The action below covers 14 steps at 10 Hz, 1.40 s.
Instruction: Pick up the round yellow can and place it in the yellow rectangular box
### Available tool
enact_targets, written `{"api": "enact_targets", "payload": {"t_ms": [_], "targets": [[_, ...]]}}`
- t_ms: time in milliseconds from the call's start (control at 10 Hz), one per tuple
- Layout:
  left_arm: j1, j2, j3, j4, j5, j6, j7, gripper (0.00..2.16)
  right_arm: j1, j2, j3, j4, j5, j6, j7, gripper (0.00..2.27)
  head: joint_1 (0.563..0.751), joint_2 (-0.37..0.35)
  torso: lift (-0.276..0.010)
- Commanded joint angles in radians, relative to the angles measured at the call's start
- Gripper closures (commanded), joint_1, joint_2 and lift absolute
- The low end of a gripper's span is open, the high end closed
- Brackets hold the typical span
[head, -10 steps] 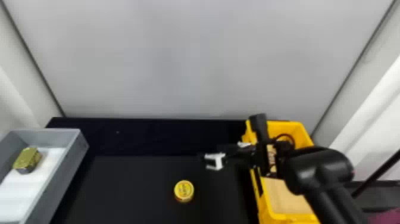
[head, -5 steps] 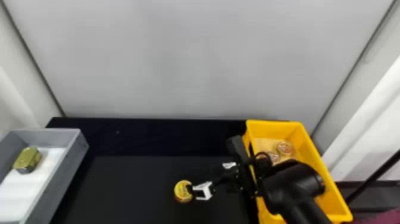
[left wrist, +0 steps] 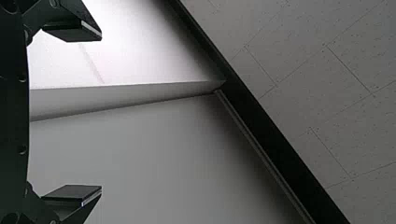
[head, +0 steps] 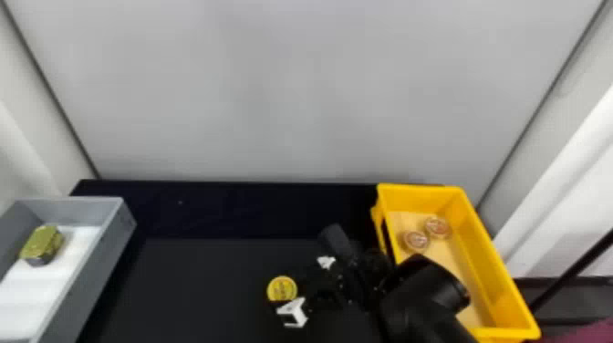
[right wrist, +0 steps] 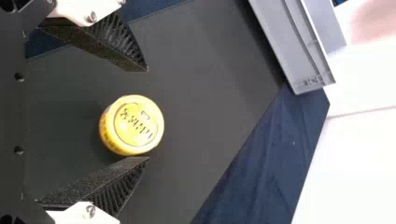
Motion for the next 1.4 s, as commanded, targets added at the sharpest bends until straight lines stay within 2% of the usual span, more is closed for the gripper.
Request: {"api": "enact_targets", "payload": {"t_ms": [0, 200, 500, 1000, 1300], "targets": [[-0.003, -0.002, -0.003, 0.006, 0.000, -0.010, 0.000, 0.12, -0.001, 0.017, 0.035, 0.052, 0.033, -0.104, -0.023, 0.11, 0.694, -0.058, 0.000], [-0.003, -0.005, -0.006, 0.009, 0.001, -0.013, 0.000, 0.12, -0.027, 0.005, 0.098, 0.061, 0.103, -0.175, -0.026, 0.11, 0.694, -0.058, 0.000], [-0.001, -0.010, -0.006, 0.010, 0.001, -0.016, 0.000, 0.12, -0.046, -0.011, 0.099, 0.067, 0.148, -0.201, -0.024, 0.11, 0.694, -0.058, 0.000], [0.002, -0.013, 0.000, 0.010, 0.003, -0.019, 0.000, 0.12, -0.043, 0.020, 0.027, 0.153, 0.156, -0.184, -0.058, 0.12, 0.694, -0.058, 0.000], [0.000, -0.013, 0.000, 0.009, 0.003, -0.020, 0.000, 0.12, -0.043, 0.043, 0.018, 0.190, 0.156, -0.198, -0.075, 0.12, 0.694, -0.058, 0.000]]}}
